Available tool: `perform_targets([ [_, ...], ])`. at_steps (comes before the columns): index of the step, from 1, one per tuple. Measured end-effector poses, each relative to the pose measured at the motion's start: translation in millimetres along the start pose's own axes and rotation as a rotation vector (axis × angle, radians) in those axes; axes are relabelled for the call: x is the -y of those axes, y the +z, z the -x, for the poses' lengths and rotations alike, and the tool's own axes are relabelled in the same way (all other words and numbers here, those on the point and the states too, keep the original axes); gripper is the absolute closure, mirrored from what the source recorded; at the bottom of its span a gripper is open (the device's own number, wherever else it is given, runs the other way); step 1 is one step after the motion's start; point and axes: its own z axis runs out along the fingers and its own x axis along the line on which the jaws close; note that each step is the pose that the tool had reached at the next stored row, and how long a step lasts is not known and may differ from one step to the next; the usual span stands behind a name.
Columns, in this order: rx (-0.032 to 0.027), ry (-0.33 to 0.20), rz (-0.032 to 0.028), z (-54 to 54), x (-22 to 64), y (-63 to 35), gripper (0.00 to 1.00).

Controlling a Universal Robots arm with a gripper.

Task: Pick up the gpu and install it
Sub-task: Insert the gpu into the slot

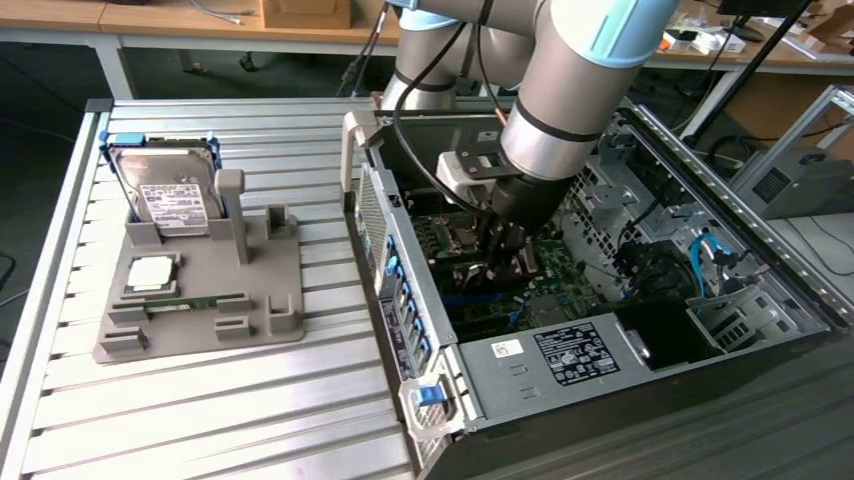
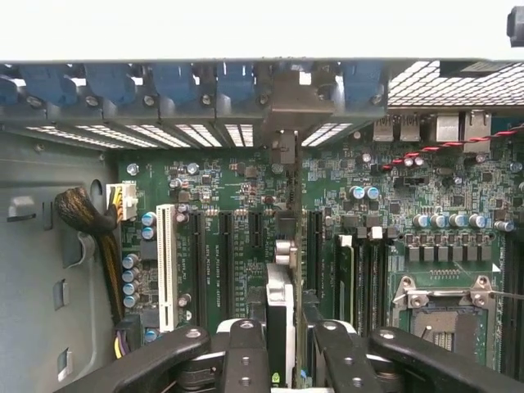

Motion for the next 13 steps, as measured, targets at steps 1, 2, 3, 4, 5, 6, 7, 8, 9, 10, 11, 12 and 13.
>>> perform_targets([
  [1,0.0001,0.0,-0.0001,0.0,0.2,0.0,0.73],
  [2,0.0,0.0,0.0001,0.0,0.9,0.1,0.73],
  [3,-0.0001,0.0,0.0005,0.0,1.6,0.3,0.73],
  [4,-0.0002,0.001,0.0009,0.0,2.2,0.6,0.73],
  [5,-0.0003,0.001,0.0013,0.1,2.8,0.9,0.73],
  [6,-0.0002,0.001,0.0016,0.4,3.1,1.4,0.73],
  [7,-0.0002,0.001,0.0019,1.0,3.6,1.9,0.73],
  [8,-0.0002,0.001,0.0021,1.4,3.9,2.2,0.73],
  [9,-0.0002,0.001,0.0022,1.9,4.0,2.4,0.73],
  [10,-0.0001,0.001,0.0022,2.7,4.0,2.6,0.73],
  [11,-0.0001,0.001,0.0022,3.8,4.0,2.8,0.73],
  [12,-0.0002,0.002,0.0022,5.7,4.0,3.0,0.73],
  [13,-0.0001,0.002,0.0022,7.2,3.9,3.1,0.73],
])
